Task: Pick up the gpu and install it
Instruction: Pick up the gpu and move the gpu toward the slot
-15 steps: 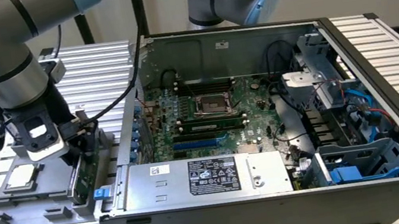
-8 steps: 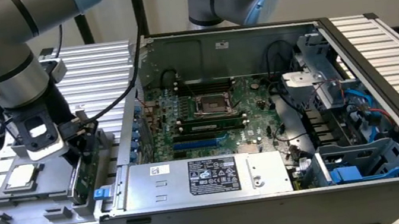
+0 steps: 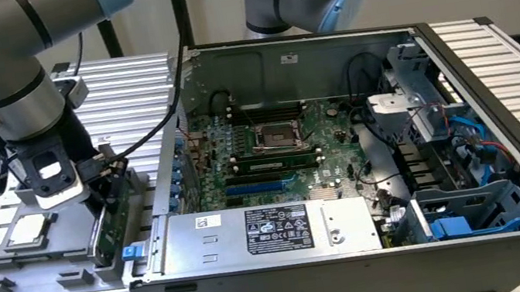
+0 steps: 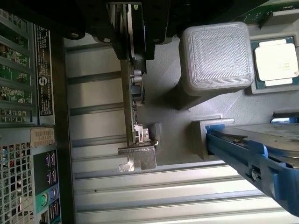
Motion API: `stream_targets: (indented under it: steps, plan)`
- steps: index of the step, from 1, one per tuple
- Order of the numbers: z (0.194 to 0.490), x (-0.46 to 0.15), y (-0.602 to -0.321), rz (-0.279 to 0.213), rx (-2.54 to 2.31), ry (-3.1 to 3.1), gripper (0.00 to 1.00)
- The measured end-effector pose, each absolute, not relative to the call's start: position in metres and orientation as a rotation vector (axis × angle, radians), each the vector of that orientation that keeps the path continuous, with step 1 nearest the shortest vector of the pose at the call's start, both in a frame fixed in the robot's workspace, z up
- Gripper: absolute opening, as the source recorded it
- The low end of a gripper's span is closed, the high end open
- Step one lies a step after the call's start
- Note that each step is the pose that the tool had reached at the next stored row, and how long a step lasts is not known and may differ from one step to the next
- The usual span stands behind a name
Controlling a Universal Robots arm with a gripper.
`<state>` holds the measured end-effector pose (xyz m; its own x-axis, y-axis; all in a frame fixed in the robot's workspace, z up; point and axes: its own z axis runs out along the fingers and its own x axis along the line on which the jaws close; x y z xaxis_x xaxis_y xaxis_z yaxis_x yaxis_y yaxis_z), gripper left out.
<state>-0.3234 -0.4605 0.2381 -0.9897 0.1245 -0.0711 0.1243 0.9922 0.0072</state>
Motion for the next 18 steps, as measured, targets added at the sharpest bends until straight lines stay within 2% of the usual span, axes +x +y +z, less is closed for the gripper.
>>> stream_targets:
  steps: [18]
  plan:
    - [0.2396,-0.3232,-0.4604,0.004,0.193,3.08,0.27]
